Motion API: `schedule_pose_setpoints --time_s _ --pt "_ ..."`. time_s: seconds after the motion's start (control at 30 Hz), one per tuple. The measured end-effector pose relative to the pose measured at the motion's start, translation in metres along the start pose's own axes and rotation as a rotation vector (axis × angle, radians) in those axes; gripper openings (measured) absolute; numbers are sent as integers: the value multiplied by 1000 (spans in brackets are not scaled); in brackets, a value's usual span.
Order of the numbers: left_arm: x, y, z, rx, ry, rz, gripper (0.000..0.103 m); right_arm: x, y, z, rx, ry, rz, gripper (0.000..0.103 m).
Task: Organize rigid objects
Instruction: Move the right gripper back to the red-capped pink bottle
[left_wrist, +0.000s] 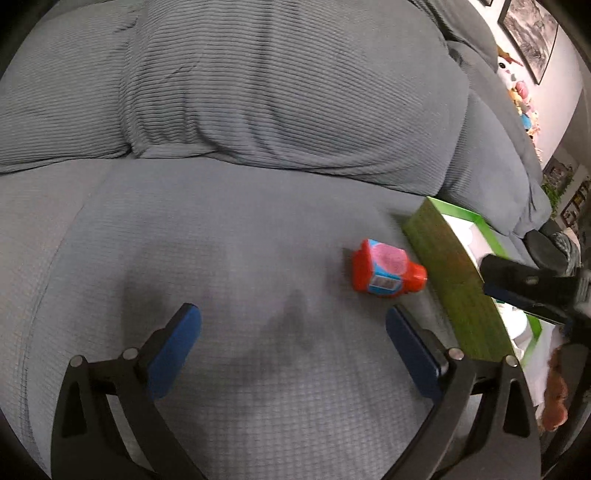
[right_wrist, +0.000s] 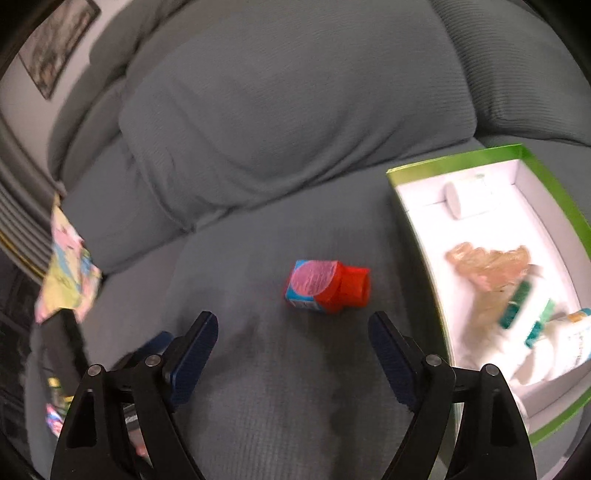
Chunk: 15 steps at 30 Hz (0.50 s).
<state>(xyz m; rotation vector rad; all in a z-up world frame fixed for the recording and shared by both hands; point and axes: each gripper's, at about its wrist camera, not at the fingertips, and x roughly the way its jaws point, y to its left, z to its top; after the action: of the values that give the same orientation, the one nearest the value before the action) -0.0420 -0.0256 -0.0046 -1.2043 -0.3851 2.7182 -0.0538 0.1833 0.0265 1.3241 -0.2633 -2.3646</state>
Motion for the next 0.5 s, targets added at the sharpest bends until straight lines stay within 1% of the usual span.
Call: schedule_pose_setpoints --time_s 0.1,0.27,0.37,0.5 --pt "1 7 1 -9 9 -6 100 28 8 5 0 45 -78 84" --pt "-1 19 2 -42 13 -24 100 63 9 13 24 69 -167 84" --pt "-1 22 4 -51 17 -16 100 75 5 15 33 82 -206 84" --pt "-1 27 5 -77 22 -27 100 87 4 19 29 78 -260 84"
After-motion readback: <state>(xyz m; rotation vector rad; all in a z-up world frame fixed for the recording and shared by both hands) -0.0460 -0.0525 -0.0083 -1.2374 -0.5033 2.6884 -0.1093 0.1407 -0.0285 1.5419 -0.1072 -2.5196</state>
